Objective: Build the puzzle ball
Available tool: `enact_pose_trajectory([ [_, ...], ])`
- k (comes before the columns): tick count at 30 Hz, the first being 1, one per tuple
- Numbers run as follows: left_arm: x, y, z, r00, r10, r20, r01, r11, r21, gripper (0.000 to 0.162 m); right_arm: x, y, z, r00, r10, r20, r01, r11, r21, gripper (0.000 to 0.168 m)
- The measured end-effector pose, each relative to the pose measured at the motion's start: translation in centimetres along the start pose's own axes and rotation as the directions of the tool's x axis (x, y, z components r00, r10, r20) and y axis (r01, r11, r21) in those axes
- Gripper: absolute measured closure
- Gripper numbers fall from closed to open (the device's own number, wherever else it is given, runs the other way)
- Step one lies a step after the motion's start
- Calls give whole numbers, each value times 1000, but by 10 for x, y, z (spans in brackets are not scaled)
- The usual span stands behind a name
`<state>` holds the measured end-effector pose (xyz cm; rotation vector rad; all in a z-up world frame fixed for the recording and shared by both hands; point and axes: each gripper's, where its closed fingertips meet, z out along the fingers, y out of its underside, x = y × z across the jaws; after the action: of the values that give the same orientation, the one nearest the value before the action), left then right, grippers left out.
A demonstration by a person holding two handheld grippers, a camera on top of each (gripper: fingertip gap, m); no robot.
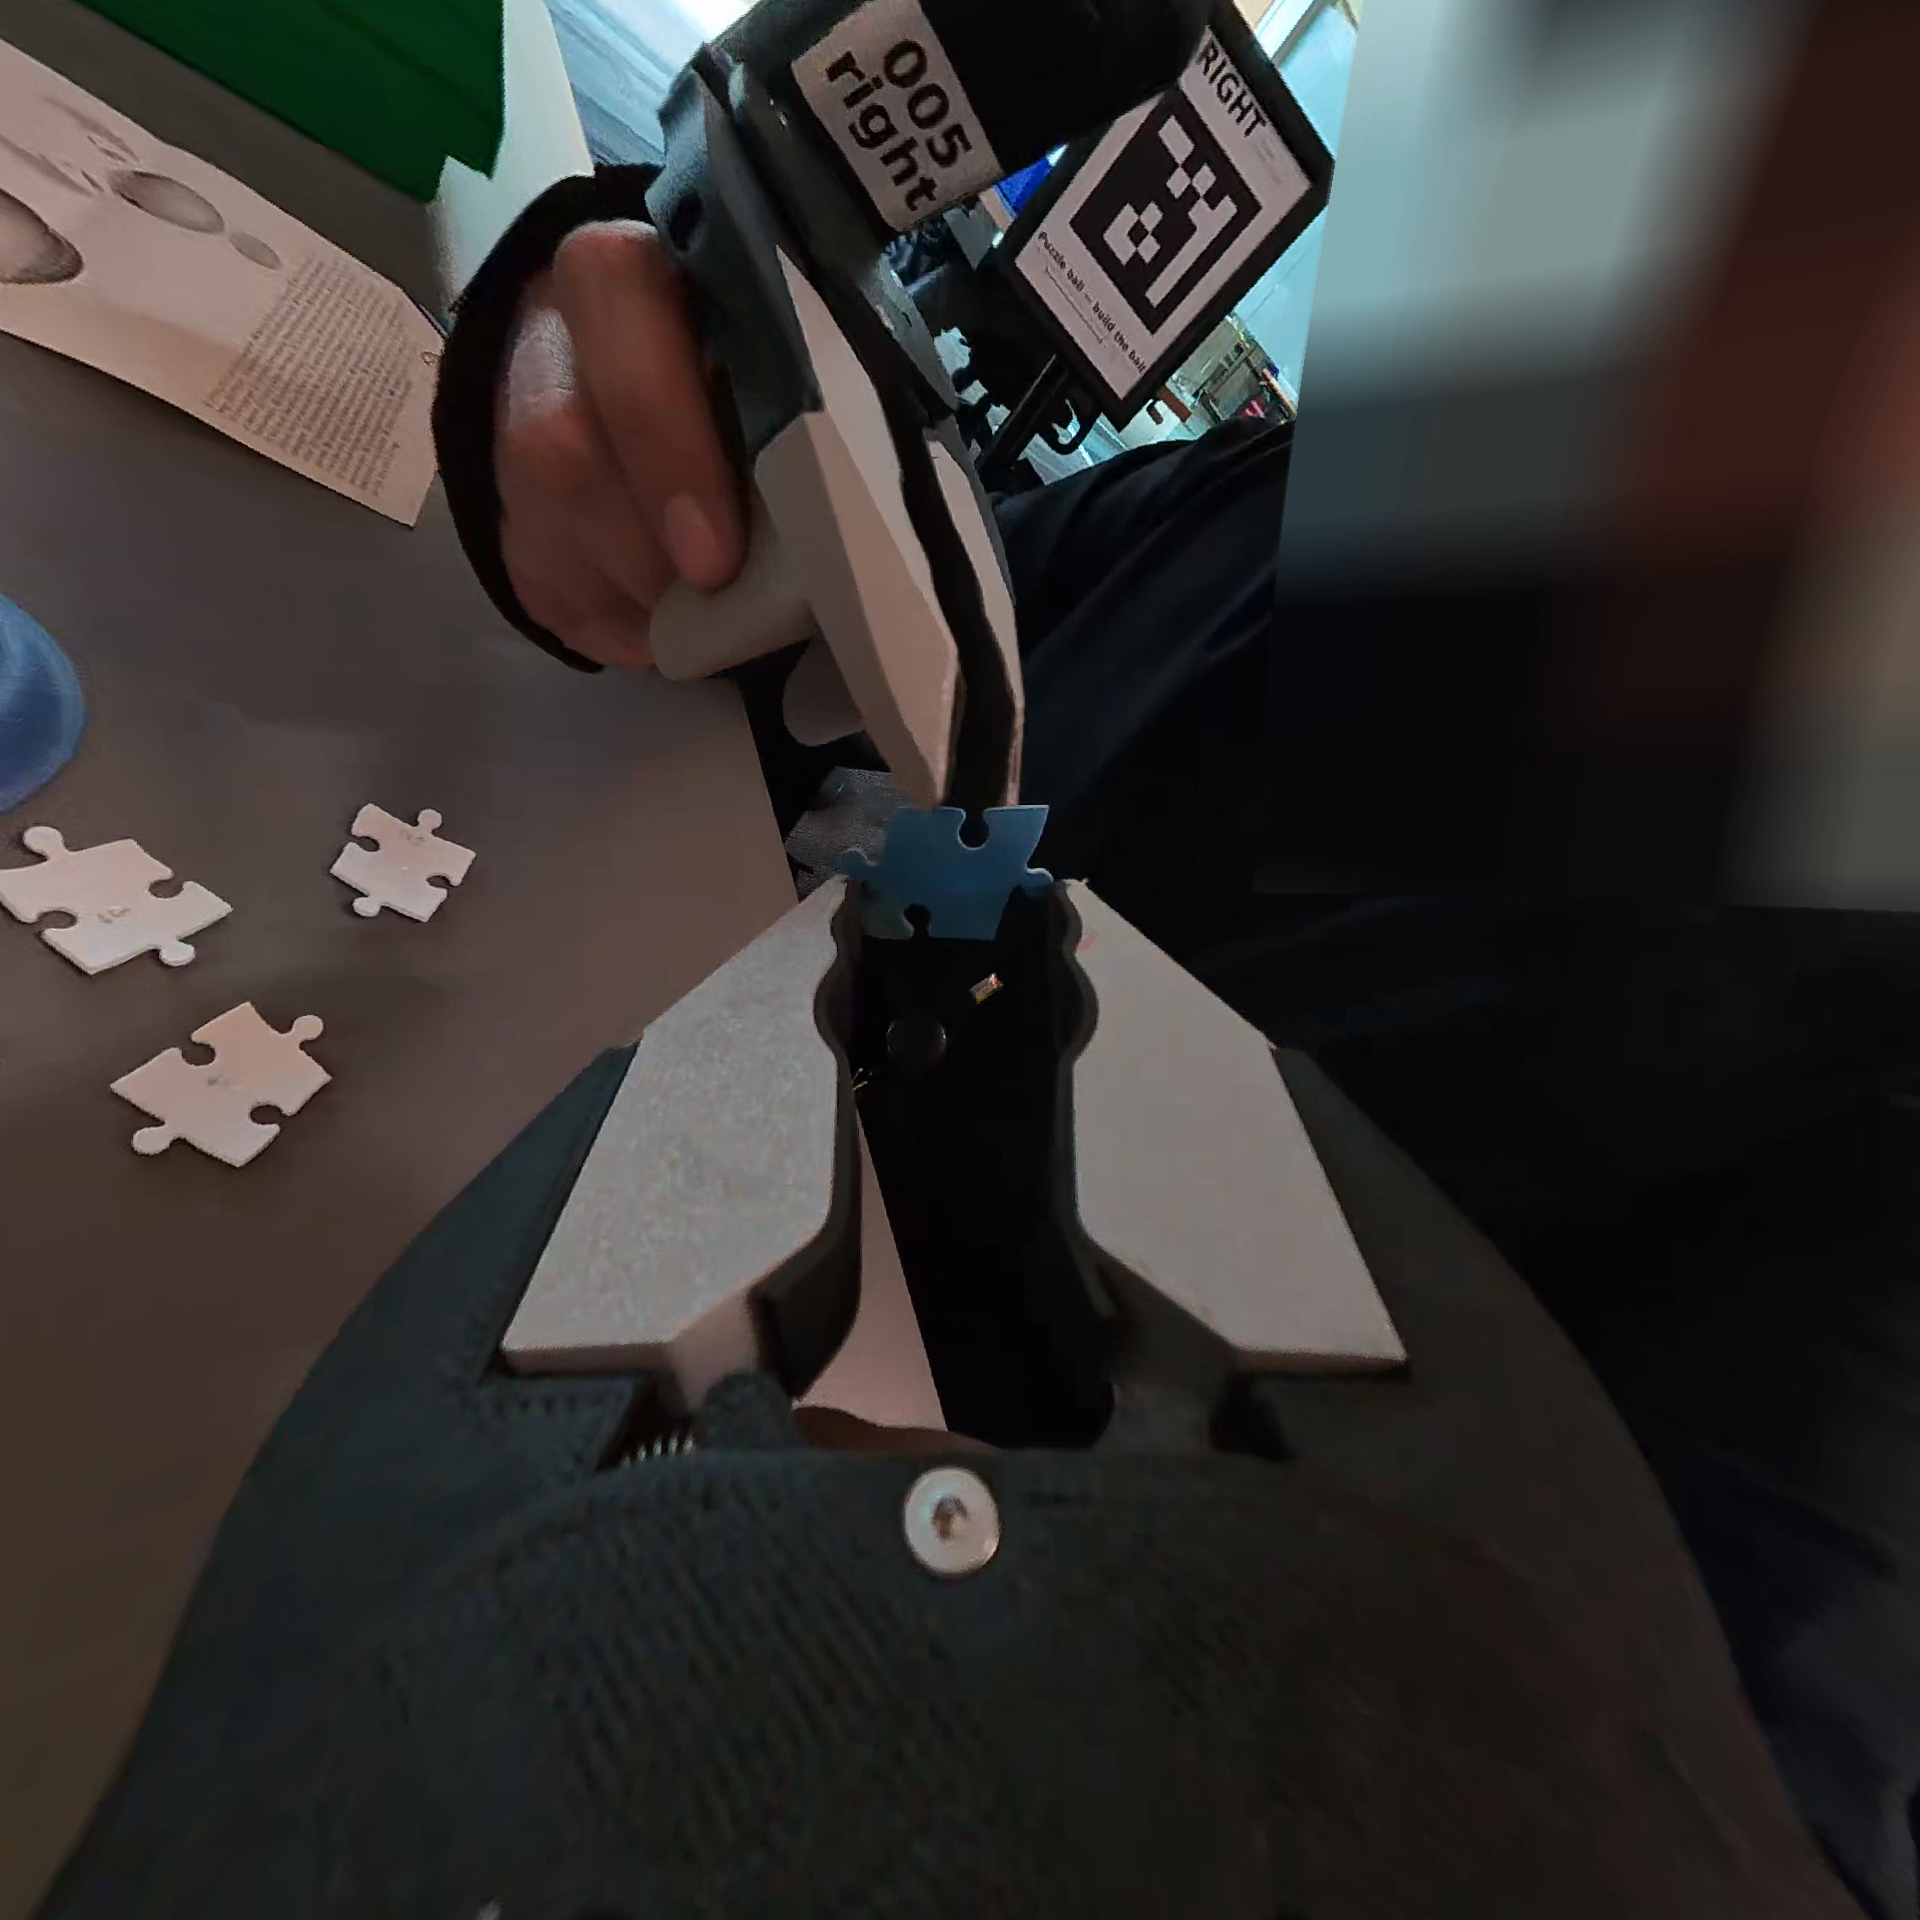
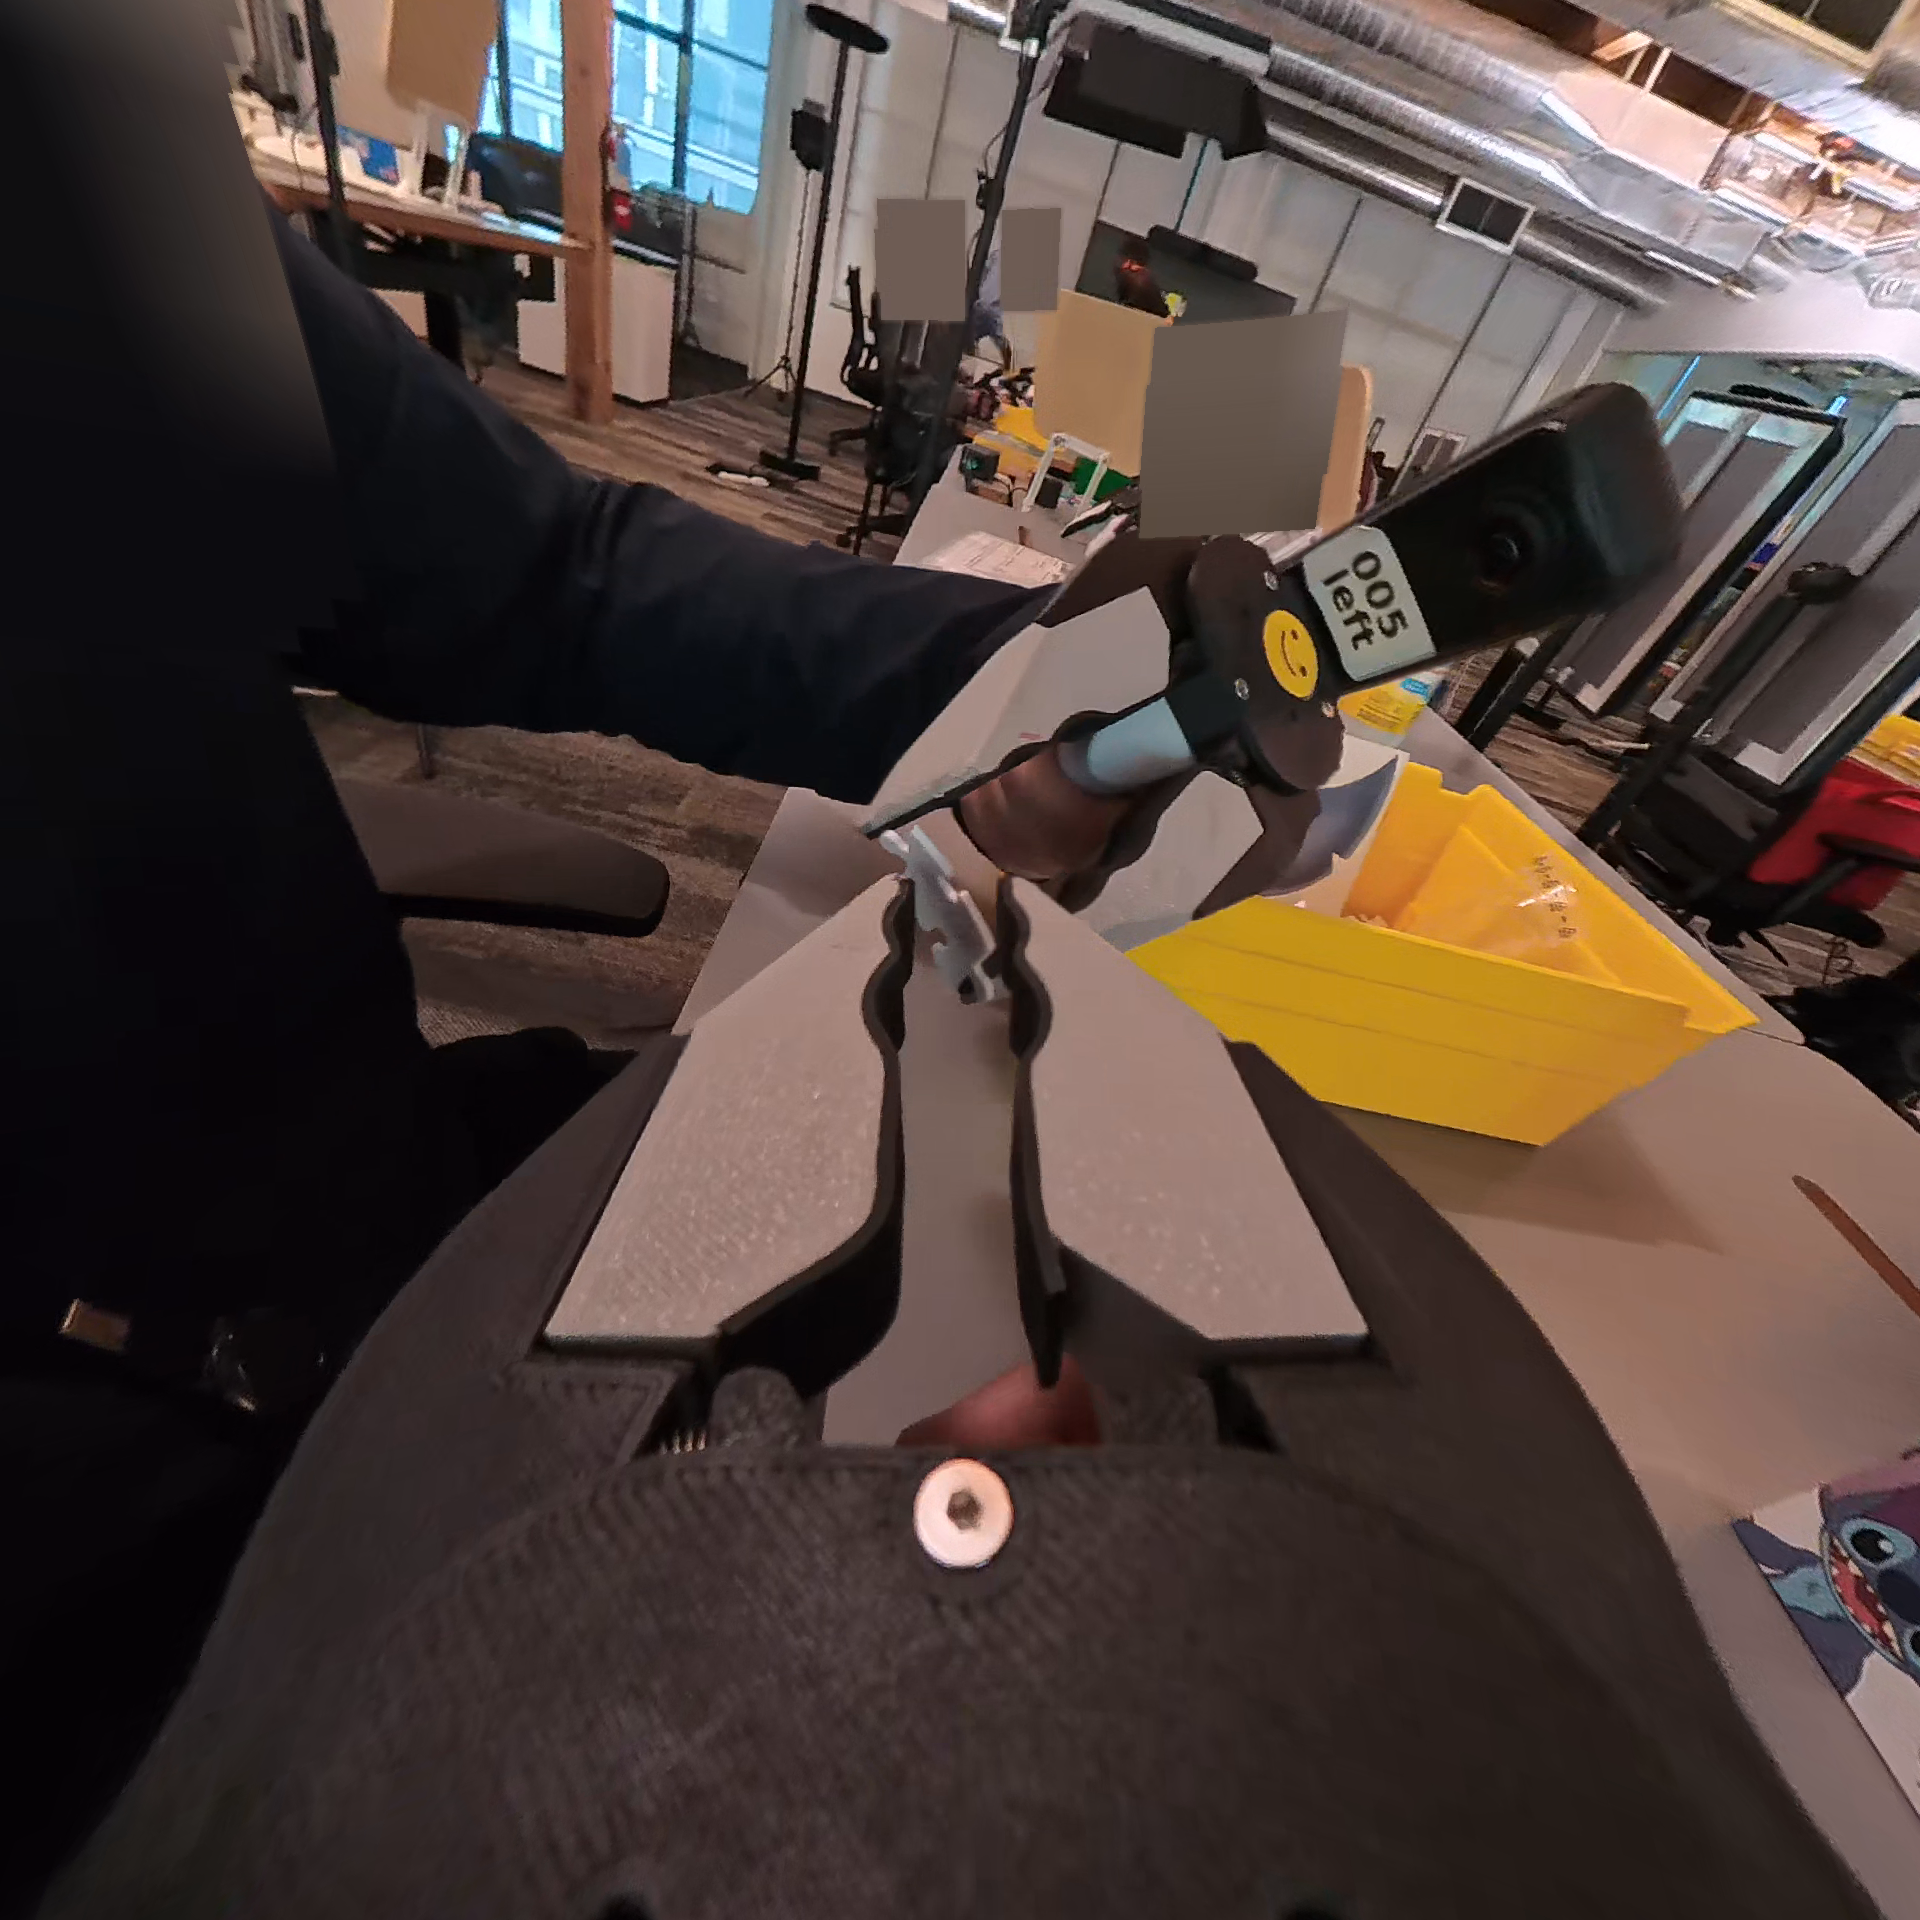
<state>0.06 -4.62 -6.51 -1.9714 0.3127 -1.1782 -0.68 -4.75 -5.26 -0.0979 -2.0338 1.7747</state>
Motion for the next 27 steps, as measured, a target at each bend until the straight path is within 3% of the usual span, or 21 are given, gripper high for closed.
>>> enact_pose_trajectory([
  [2, -2, 1, 1, 1000, -5, 5, 5, 1000, -5, 128, -1, 2, 1, 1000, -17, -3, 17, 1000, -10, 166],
  [12, -3, -8, -4, 1000, -7, 16, 6, 997, 79, 129, 9, -2, -3, 999, 14, -30, -15, 1000, -5, 168],
  [14, -2, -12, -8, 1000, -5, 3, 5, 994, 111, 145, 17, -1, -4, 997, 27, -68, -27, 1000, -5, 168],
  [18, -4, -15, -14, 999, 15, 37, -20, 988, 151, 151, 29, 1, -7, 991, 70, -115, -71, 997, -2, 168],
  [21, -12, -13, -15, 996, -1, 84, -12, 989, 148, 142, 39, 5, -8, 983, 90, -162, -94, 995, -17, 168],
  [27, -42, -9, -24, 942, -29, 335, -25, 988, 155, 125, 58, 11, -14, 959, 159, -233, -167, 986, -13, 168],
])
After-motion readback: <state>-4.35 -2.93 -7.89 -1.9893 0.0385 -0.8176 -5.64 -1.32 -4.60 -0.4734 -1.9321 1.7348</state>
